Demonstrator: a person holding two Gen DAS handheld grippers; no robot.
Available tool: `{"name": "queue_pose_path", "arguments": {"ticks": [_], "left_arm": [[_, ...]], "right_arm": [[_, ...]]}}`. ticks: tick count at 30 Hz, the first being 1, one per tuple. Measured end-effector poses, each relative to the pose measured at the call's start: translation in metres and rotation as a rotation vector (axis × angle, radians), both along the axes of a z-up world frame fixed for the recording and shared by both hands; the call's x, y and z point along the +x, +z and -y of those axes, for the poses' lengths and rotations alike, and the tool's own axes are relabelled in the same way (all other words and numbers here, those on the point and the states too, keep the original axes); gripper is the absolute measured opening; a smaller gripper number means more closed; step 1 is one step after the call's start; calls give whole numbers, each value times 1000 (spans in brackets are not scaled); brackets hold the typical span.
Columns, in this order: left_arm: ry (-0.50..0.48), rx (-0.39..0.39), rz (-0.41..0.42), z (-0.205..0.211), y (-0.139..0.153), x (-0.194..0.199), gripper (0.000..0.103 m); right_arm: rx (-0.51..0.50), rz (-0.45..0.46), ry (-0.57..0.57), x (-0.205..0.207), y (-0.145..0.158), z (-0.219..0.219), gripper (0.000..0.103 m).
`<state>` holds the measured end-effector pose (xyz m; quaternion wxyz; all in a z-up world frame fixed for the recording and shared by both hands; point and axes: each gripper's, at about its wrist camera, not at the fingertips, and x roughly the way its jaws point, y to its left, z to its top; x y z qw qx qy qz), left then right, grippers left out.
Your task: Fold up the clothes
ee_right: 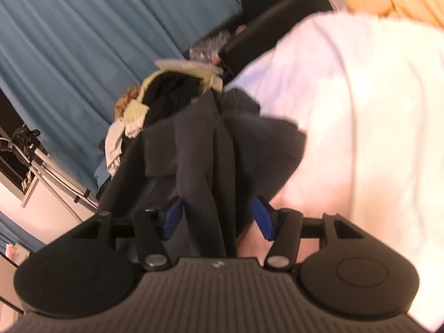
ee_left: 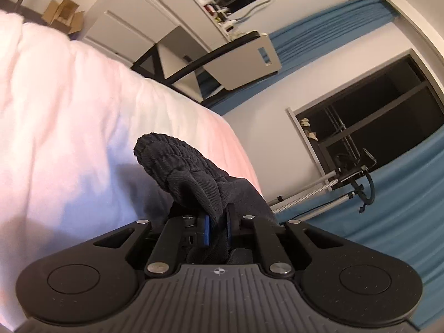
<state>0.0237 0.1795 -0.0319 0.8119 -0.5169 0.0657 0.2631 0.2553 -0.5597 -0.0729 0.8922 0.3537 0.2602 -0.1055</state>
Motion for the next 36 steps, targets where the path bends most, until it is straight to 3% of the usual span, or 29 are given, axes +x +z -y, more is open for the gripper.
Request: {"name": "queue_pose_path", "arguments": {"ticks": [2,3,9,11,12,13,15,17,19,21,26,29,30,32,33,34,36], "left_arm": [[-13,-1,-23,-3,0,3,38],[-25,-8,-36,1,0,1,53],[-47,-15,-114,27,-12,-9,56],[-55,-8,-144,31,-16,-8,56],[-54,2,-155,33,-16,-7,55],[-55,8,-158,35,-15,-7,55],[-57,5,-156,34,-16,-8,54],[-58,-13,-158,31,-19,-8,35],[-67,-60,-135,24,-23,-7,14],[-51,-61,-102,19,-19,-9,8],[-20,37,52,10,9,-18,6],[-21,74,84,5,16,-13,6],[-28,61,77,2,14,-8,7],[-42,36,56,-2,9,4,7],[-50,26,38,-2,6,9,7],[-57,24,12,-2,3,14,7],[-71,26,-47,1,-3,24,8]], "right_arm": [[-13,17,19,-5,7,-1,59],[-10,19,39,-7,7,-5,59],[-187,-23,162,-8,6,-37,56],[-259,-38,168,-3,-2,-45,15],[-251,-45,151,-4,-4,-44,9],[-234,-49,130,-5,-6,-42,9],[-103,-31,49,-19,-4,-32,8],[43,14,-40,-36,3,-22,8],[92,79,-105,-55,20,-20,7],[84,173,-144,-77,44,-22,7],[-33,481,-227,-147,105,-38,6],[-153,605,-232,-147,132,-42,6],[-173,592,-223,-133,134,-37,7],[-172,475,-183,-87,119,-24,14],[-171,414,-160,-65,109,-18,27],[-166,338,-121,-44,89,-12,47],[-130,179,-70,-14,44,-2,55]]}}
